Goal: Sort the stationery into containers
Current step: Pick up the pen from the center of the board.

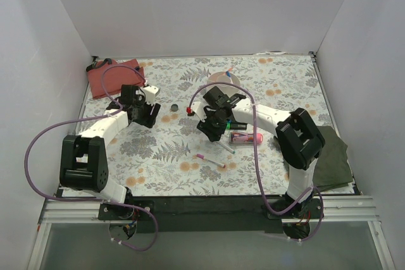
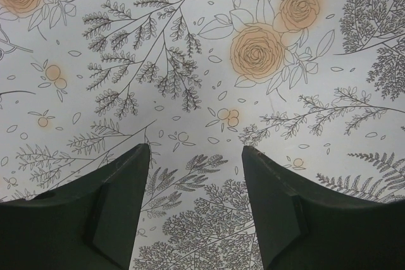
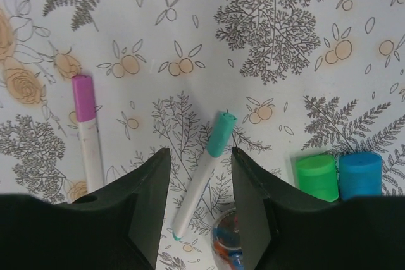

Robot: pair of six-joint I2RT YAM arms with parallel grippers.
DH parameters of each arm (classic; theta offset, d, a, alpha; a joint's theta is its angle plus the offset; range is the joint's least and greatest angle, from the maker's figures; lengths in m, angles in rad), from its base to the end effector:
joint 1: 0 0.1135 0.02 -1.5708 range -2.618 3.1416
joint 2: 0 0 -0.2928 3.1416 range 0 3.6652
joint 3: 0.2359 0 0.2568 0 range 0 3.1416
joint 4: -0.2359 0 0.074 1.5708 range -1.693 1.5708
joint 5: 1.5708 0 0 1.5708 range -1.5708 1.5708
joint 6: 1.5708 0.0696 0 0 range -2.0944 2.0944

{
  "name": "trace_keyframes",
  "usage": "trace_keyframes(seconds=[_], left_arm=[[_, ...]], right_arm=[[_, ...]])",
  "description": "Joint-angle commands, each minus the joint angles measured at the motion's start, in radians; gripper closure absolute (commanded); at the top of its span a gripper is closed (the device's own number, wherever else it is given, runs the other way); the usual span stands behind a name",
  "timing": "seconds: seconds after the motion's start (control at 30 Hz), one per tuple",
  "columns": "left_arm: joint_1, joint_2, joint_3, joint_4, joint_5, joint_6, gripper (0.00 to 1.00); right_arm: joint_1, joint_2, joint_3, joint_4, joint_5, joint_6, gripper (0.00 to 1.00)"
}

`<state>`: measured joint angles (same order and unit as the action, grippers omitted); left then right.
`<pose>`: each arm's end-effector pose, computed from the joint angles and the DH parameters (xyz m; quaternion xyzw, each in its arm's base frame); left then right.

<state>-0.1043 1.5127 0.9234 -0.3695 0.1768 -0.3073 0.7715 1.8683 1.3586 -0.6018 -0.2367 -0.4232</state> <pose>0.3228 -0.0461 0.2003 -0.0698 0.9476 -0.1437 0.2765 0.2867 0.3016 0.1970 -0.5661 0.7844 0.1524 0.2027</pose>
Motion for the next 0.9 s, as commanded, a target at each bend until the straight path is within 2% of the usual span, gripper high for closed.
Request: trace_keyframes(seconds=[0.0, 0.3, 0.4, 0.43, 0.57, 0.7, 0.87], left_arm=[[-0.012, -0.054, -0.012, 0.017, -0.010, 0.011, 0.40], [-0.015, -0.054, -0.028, 0.018, -0.017, 0.017, 0.40], [-0.015, -0.054, -0.031, 0.021, -0.020, 0.019, 0.40], [-0.015, -0.052, -0.031, 0.023, -0.020, 0.019, 0.40], [-0.018, -0.051, -0.034, 0.024, -0.030, 0.022, 0.40], [-0.018, -0.045, -0.020, 0.023, -0.026, 0.042, 0.40], [0.001, -0.014, 0.025, 0.020, -0.008, 0.074, 0.40]], right_arm=[[-0.005, 0.035, -0.004, 0.048, 0.073, 0.032, 0.49], [-0.003, 0.095, 0.005, 0.054, 0.077, 0.046, 0.52], [-0.001, 0.109, -0.001, 0.051, 0.076, 0.046, 0.66], [0.000, 0.111, -0.001, 0.048, 0.074, 0.044, 0.78], [-0.001, 0.098, 0.030, 0.004, 0.060, 0.035, 0.99], [-0.021, 0.084, 0.173, -0.111, 0.031, -0.014, 0.99], [-0.154, 0.094, 0.466, -0.259, -0.159, -0.041, 0.99]])
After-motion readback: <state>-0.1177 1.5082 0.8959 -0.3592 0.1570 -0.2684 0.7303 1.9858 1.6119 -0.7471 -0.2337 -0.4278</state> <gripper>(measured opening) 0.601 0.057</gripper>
